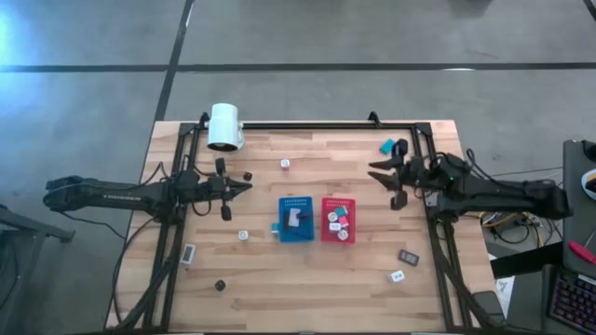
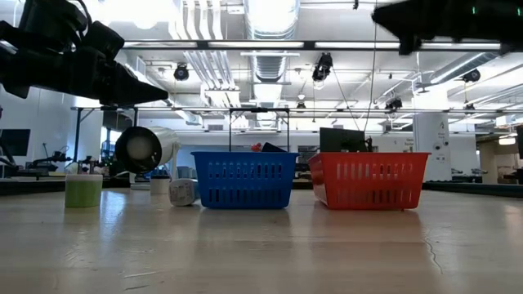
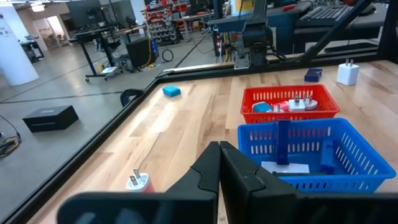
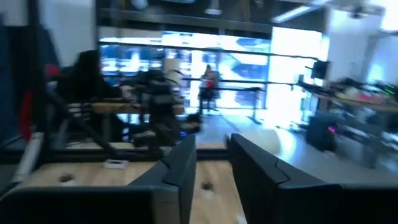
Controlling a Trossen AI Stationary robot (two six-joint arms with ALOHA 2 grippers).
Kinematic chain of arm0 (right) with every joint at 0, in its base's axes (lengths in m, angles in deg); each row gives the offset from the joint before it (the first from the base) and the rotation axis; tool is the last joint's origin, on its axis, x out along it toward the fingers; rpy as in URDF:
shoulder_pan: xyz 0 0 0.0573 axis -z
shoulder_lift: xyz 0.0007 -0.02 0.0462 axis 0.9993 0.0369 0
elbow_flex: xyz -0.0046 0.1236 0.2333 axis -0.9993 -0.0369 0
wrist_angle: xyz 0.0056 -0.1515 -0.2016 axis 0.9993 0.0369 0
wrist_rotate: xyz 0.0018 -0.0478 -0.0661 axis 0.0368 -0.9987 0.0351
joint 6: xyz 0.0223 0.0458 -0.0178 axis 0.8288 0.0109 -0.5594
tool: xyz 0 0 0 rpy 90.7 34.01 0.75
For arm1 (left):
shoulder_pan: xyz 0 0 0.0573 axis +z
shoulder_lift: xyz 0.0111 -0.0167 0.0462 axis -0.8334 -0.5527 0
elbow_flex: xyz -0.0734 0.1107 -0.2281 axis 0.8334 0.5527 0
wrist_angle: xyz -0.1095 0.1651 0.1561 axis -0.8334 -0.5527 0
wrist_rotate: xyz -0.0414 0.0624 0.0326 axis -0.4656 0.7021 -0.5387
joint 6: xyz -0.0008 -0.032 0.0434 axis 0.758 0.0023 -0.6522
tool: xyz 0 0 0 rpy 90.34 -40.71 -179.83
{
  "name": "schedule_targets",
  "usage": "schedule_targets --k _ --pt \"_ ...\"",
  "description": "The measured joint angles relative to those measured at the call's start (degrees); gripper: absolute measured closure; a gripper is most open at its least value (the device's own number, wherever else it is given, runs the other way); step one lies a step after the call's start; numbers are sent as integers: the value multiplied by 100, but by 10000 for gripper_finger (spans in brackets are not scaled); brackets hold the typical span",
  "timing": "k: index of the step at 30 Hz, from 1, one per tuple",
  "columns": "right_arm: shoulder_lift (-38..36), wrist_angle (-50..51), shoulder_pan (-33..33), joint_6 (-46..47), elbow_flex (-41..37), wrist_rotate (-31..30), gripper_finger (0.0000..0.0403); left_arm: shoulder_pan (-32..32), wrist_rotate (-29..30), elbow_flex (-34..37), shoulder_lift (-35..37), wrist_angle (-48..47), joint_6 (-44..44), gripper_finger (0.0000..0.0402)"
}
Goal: Sort adapters and digital timers
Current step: Put the white timer into the blue bin
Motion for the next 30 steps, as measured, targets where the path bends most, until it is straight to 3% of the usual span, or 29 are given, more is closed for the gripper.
schedule_targets --k 9,30 --pt "-950 -1368 303 -57 -1573 -175 389 0 2 0 2 -2 -38 390" --pt "-1066 -989 314 -247 -1660 138 394 0 2 -56 7 -183 301 390"
